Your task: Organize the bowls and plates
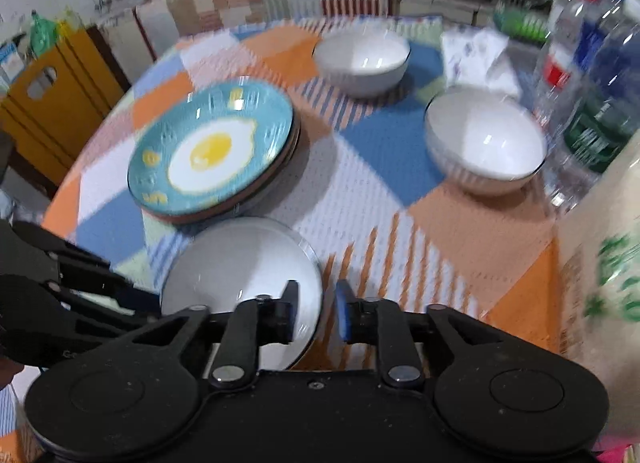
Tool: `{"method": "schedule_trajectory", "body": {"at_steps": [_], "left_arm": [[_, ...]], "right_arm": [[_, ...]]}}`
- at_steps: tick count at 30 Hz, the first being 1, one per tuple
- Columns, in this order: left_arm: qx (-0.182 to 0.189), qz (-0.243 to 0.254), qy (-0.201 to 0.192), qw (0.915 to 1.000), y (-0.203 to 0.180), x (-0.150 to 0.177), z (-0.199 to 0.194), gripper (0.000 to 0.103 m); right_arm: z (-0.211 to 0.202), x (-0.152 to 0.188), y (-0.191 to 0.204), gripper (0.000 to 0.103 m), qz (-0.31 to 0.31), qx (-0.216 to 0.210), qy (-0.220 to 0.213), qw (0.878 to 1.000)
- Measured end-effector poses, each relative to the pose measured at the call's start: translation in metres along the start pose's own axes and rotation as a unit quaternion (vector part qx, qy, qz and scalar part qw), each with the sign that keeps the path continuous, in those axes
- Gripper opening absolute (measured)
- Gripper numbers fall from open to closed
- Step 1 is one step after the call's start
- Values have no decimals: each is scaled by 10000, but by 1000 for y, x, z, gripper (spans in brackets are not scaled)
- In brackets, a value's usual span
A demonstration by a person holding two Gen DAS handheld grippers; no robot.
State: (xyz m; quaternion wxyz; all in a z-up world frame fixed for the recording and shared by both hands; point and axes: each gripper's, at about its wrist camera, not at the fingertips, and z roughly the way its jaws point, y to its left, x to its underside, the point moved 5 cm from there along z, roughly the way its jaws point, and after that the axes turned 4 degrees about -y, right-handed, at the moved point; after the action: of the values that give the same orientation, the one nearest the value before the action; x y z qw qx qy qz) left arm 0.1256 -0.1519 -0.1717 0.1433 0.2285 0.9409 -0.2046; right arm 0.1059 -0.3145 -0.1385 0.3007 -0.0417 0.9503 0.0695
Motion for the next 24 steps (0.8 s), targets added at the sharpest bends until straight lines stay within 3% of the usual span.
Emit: {"method": "schedule_trajectory", "body": {"at_steps": [4,6,10,12,14,17,19,24], "left_arm": [[37,169,-121,9998,-1,-12,-31,31],[-9,296,-190,9994,-1,-24,-47,32],[-129,662,-492,9965,-10,-60,-74,36],[-127,888,-698,9935,-17,-79,-84,41],[-159,1069,-879,9903,-24,-95,-89,41],[-132,1290,-1050,9860,-35,-120,-88,47],[-24,1303,-1115,9852,-40,-132,-82,57],[-4,1410,-1115,9837,-46,-156,-57,62]], "right_arm": [[-26,-15,-12,35,-46,116,-383,9992],[-40,-19,-18,47,-77,203,-647,9977],[-67,-26,-30,54,75,387,-1176,9923],[-77,-29,-36,67,185,423,-1447,9884],[-83,-31,-42,71,258,514,-1701,9837],[-80,-35,-45,72,245,716,-1742,9818],[-73,-40,-47,73,185,818,-1750,9810],[-58,-48,-48,74,-365,1421,-1792,9728]]}}
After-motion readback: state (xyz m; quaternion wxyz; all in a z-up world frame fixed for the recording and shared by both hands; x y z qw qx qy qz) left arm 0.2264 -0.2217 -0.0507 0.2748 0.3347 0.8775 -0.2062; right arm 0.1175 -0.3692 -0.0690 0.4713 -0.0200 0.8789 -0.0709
